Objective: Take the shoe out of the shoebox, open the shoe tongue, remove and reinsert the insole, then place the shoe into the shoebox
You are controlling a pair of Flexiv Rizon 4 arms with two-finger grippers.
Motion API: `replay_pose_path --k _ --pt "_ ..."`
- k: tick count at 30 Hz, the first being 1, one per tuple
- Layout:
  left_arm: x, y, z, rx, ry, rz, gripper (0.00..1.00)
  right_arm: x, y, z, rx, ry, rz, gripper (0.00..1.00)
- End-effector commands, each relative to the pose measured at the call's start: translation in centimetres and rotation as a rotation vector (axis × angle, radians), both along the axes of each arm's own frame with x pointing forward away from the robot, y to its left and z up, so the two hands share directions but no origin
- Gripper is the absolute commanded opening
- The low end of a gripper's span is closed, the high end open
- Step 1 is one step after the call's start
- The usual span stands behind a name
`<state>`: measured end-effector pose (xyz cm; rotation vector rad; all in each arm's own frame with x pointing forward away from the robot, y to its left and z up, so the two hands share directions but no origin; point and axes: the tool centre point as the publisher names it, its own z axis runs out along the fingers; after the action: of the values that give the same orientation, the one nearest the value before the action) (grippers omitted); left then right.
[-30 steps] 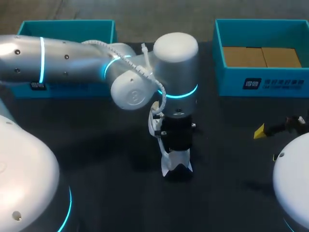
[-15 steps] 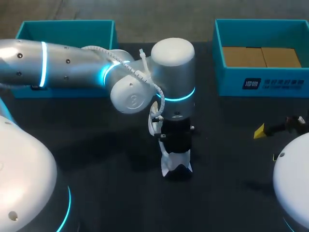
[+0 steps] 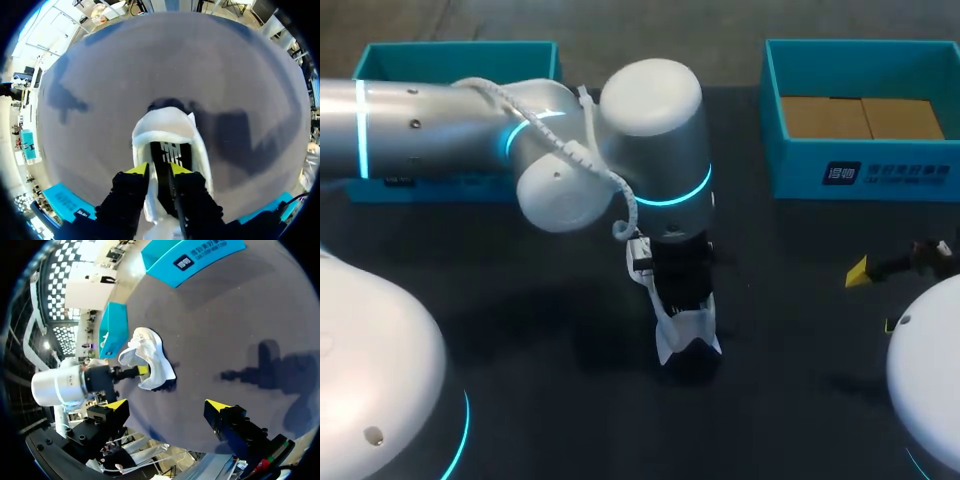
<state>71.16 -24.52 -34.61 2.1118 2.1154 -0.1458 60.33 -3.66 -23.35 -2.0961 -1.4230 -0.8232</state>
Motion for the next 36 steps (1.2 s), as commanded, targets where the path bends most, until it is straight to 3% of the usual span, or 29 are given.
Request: replay_pose_path --k 1,9,15,16,18,19,21,22,24,28,29,36 --pt "-0.5 1.3 2.7 -0.005 -0.019 0.004 0.30 -1.1 -0.1 0.5 -0.005 -0.009 -0.011 1.00" --pt "-0.5 1.7 4.5 -0.008 -0.005 0.020 0.29 -1.1 -0.1 0.5 -0.005 -0.009 -0.011 1.00" --pt "-1.0 2.1 5.8 0.003 0.034 0.033 0.50 -1.1 -0.1 0.5 -0.005 -0.009 -0.011 1.00" --pt "-1.1 2.2 6.0 0.012 0.043 0.029 0.69 -1.1 -0.1 0.5 -0.005 -0.009 -0.011 1.00" --pt "-1.1 2.3 6.1 0.006 0.042 0.031 0.84 -1.1 -0.1 0.5 -0.005 -0.009 -0.011 1.00" --pt "-0.9 2.4 6.1 -0.009 0.044 0.032 0.87 -1.1 -0.1 0.5 -0.005 -0.009 -0.011 1.00" --pt "-0.7 2.4 6.1 -0.014 0.049 0.033 0.82 -1.1 -0.1 0.5 -0.005 -0.009 -0.011 1.00" --pt "-0.5 2.4 5.8 -0.013 0.049 0.032 0.64 -1.1 -0.1 0.5 -0.005 -0.009 -0.011 1.00" --pt "-0.4 2.4 5.4 -0.005 0.057 0.027 0.48 -1.1 -0.1 0.5 -0.005 -0.009 -0.011 1.00" --pt "-0.4 2.1 4.1 -0.003 0.063 0.019 0.44 -1.1 -0.1 0.5 -0.005 -0.009 -0.011 1.00" --pt "-0.4 2.0 3.8 -0.004 0.064 0.019 0.37 -1.1 -0.1 0.5 -0.005 -0.009 -0.011 1.00" --pt "0.3 1.0 1.9 -0.012 0.055 0.008 0.24 -1.1 -0.1 0.5 -0.005 -0.009 -0.011 1.00"
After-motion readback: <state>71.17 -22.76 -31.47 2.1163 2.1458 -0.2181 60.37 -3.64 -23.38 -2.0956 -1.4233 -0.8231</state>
